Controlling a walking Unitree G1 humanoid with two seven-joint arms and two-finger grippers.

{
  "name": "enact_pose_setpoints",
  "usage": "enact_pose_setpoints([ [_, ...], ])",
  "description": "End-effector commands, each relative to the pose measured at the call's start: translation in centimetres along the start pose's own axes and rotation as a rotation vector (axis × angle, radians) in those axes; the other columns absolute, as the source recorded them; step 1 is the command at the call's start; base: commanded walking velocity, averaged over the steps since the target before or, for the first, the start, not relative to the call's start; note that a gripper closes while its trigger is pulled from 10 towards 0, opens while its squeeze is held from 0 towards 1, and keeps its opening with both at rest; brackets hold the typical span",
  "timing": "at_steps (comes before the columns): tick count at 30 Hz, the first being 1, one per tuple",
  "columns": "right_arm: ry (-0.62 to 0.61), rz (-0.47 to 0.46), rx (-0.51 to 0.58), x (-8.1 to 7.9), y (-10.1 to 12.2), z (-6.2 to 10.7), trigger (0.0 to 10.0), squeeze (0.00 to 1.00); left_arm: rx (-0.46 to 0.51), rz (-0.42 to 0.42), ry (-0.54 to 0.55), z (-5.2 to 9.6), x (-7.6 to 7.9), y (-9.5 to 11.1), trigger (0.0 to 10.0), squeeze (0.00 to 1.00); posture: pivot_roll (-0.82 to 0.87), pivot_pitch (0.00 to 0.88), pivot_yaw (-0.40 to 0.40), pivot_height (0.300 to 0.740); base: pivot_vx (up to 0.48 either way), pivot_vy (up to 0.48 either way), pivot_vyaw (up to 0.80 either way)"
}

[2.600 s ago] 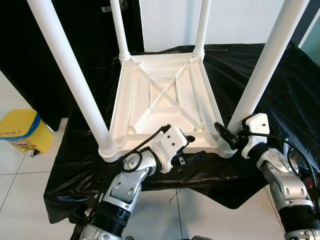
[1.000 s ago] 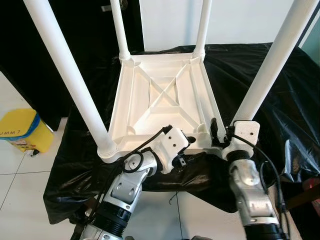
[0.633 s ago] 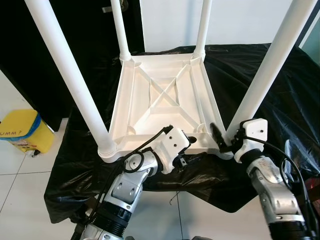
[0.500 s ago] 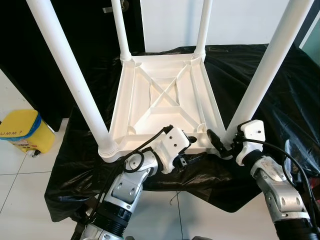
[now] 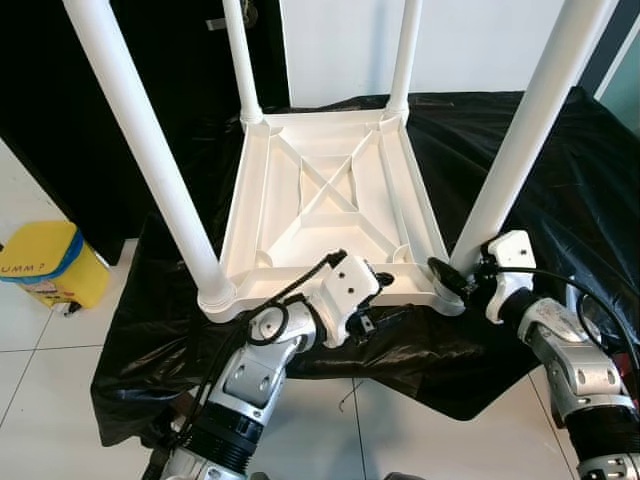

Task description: Building children table

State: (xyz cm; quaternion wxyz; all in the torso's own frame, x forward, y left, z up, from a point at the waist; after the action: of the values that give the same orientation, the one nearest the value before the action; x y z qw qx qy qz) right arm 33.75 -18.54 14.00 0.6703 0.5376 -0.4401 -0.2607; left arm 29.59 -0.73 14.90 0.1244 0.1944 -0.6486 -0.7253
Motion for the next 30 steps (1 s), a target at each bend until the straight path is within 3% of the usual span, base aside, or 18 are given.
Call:
enact_pose_setpoints([
  [1,0.031,-0.01,-0.027,-0.71,-0.7,-0.15,0.0,0.0,0.0,-0.003,0.084,0.18,-0.79,-0.08,10.0,0.0,-0.2,0.071,0.007,0.74,0.0,0.0,0.0],
  [6,0.007,-0.012,-0.04,-0.74,-1.04,-0.01,0.0,0.0,0.0,-0.001,0.088,0.24,-0.83,-0.09,10.0,0.0,-0.2,0.08,0.008,0.74,0.0,0.0,0.0],
  [7,-0.015,-0.012,-0.048,-0.68,-1.18,0.01,10.0,0.0,0.0,0.0,0.09,0.25,-0.86,-0.09,10.0,0.0,-0.2,0.082,0.009,0.74,0.0,0.0,0.0],
  [30,-0.401,-0.108,-0.069,-0.23,-1.05,-0.67,10.0,0.0,0.003,0.005,0.085,0.04,-0.79,-0.04,10.0,0.0,-0.21,0.087,0.011,0.74,0.0,0.0,0.0],
])
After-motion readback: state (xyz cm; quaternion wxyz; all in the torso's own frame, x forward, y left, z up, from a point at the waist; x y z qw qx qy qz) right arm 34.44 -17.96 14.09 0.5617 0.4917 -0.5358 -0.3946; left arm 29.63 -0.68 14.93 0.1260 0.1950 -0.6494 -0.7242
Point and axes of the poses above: a point about 5 cm out from each wrist's last joint towards the gripper, its own z axis pointing back from the gripper into the wrist, its own y axis along the axis of the wrist's last joint, x = y × z, the point moved 4 cm from there along -z, pointing out of the wrist towards the gripper, and after that the axes turned 7 degrees about z, right-handed, at the moved point
